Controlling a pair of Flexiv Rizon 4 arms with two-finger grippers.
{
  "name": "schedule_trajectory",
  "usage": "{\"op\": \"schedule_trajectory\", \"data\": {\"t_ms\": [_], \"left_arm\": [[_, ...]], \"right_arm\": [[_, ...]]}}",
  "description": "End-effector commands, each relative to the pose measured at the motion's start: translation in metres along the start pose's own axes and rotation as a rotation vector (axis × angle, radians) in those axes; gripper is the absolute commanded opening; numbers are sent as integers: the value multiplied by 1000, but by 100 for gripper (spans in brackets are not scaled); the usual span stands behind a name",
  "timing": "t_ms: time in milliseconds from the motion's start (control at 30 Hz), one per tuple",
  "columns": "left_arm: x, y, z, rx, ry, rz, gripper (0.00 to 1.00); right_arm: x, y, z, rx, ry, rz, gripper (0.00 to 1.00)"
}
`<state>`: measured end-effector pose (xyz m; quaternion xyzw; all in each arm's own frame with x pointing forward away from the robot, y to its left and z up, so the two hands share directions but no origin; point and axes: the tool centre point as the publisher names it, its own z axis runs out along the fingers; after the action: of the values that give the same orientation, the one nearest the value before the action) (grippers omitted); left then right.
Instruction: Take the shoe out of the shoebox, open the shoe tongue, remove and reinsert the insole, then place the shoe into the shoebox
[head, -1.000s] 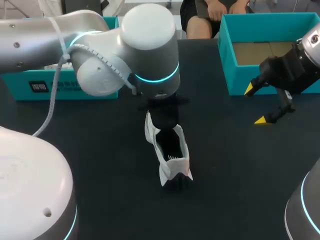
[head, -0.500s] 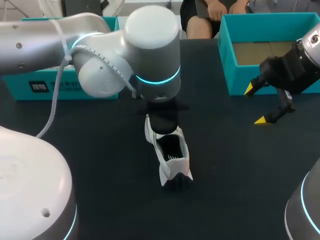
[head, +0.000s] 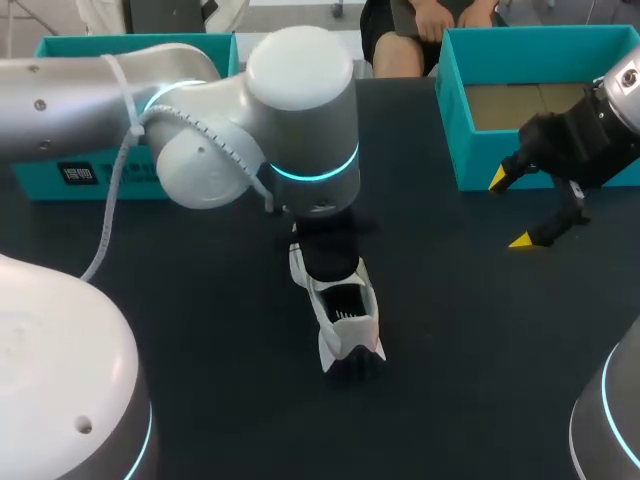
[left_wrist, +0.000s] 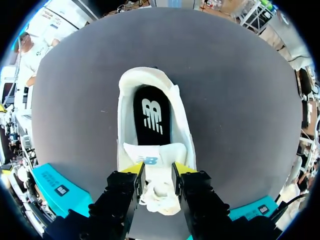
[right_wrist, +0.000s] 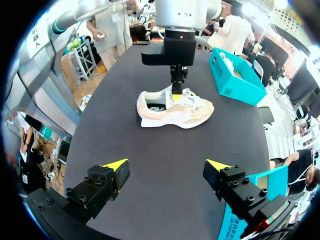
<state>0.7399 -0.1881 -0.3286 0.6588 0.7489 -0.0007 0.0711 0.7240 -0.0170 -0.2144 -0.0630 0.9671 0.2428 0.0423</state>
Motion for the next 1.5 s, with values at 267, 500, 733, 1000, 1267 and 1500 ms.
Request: {"op": "schedule_trajectory", "data": {"t_ms": [267, 500, 733, 1000, 1267, 1500], "left_arm": [[-1, -16, -8, 3, -11, -54, 40], [-3, 0, -21, -35, -15, -68, 40], [-10, 6, -2, -63, 22, -89, 39], [-8, -3, 10, -24, 54, -93, 37], [-5, -17, -7, 39, 78, -265, 33], [1, -9, -33, -61, 29, -508, 100]], "right_arm": [[0, 0, 1, 2, -1, 0, 100], [0, 0, 1, 2, -1, 0, 100], [0, 0, 1, 2, -1, 0, 100], [0, 0, 1, 2, -1, 0, 100], [0, 0, 1, 2, -1, 0, 100], [0, 0, 1, 2, -1, 0, 100]]}}
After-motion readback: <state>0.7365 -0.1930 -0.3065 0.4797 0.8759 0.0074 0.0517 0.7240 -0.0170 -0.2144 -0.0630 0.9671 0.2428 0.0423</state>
